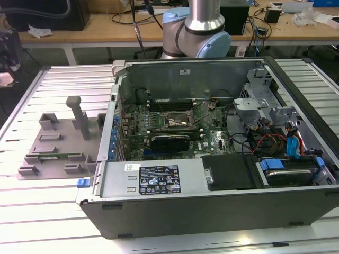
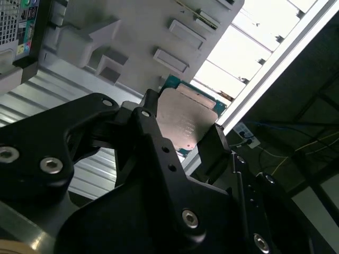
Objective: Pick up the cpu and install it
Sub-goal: 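Pick up the cpu and move it towards the insertion slot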
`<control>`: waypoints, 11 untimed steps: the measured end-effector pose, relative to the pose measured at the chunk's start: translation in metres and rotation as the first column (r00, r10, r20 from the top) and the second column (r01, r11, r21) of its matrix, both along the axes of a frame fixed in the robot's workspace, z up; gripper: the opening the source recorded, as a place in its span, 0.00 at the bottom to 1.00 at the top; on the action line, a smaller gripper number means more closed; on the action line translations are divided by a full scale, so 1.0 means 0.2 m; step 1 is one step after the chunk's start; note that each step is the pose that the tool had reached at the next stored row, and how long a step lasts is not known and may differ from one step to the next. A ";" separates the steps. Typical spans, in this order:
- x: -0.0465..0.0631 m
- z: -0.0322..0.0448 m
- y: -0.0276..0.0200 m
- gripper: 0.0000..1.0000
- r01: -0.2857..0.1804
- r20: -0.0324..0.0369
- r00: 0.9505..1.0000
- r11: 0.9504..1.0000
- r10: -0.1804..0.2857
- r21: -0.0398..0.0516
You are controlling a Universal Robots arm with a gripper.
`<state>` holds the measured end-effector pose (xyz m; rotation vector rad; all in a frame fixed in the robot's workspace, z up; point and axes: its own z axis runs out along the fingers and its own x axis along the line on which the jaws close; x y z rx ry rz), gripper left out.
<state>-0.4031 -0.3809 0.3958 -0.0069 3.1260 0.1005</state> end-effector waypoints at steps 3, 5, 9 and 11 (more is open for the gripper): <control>0.00 0.034 0.001 0.55 0.000 0.000 1.000 1.000 0.000 0.000; 0.00 0.047 0.002 0.55 0.000 0.000 1.000 1.000 0.000 -0.002; 0.00 0.053 0.003 0.55 0.000 0.000 1.000 1.000 0.000 -0.007; 0.01 0.054 0.003 0.55 0.000 0.000 1.000 1.000 0.000 -0.008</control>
